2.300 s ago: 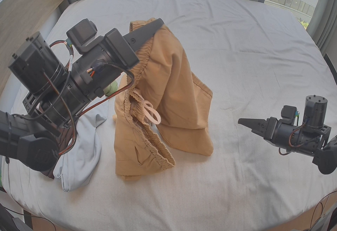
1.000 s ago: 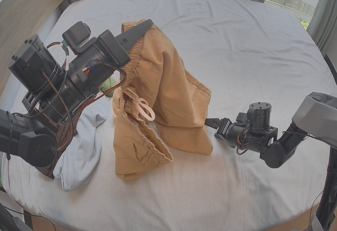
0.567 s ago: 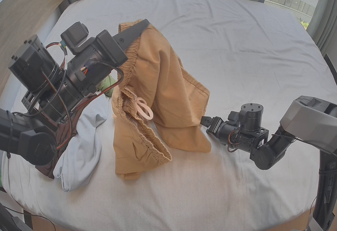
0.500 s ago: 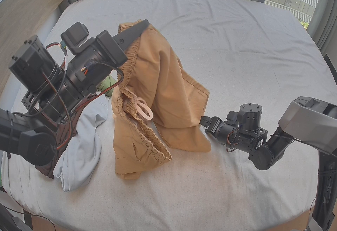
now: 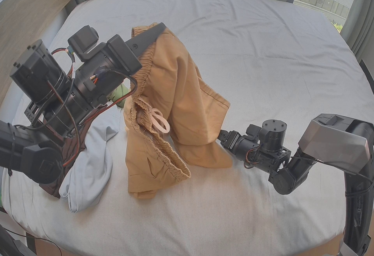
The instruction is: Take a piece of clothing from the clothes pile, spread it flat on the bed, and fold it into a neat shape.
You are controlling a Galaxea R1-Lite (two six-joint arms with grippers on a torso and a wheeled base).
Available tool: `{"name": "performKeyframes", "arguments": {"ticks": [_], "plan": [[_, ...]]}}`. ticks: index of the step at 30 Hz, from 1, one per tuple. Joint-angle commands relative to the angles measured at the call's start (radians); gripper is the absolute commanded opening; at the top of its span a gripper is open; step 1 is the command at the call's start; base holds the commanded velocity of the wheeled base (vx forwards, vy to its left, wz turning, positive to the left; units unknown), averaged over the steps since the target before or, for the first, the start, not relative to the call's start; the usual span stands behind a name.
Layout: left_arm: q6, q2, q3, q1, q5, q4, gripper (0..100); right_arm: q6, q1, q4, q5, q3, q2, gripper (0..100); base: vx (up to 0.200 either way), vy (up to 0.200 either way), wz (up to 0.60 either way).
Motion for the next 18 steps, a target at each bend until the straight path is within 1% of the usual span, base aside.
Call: {"name": "performKeyframes", "arguments": {"ticks": [1,3,4,8,12,18], "plan": [[-0.001,0.0,0.0,0.0,0.0,-0.001,0,0.0,0.01,-0.034,0.001,-0.018,0.033,100,0.0,0.0,0.0],[-0.001,0.0,0.0,0.0,0.0,-0.001,0,0.0,0.01,-0.054,-0.001,-0.019,0.042,100,0.0,0.0,0.0],[-0.001,0.0,0.0,0.0,0.0,-0.001,0,0.0,0.01,-0.062,0.001,-0.019,0.044,0,0.0,0.0,0.0],[-0.001,0.0,0.0,0.001,0.0,-0.001,0,0.0,0.01,-0.114,0.001,-0.013,0.05,0,0.0,0.0,0.0],[-0.001,0.0,0.0,0.003,0.0,-0.001,0,0.002,0.003,-0.132,-0.001,0.013,0.036,0,0.0,0.0,0.0],[-0.001,0.001,0.0,0.004,0.0,-0.017,0,-0.005,-0.033,-0.169,-0.002,0.117,-0.07,0,0.0,0.0,0.0]]}}
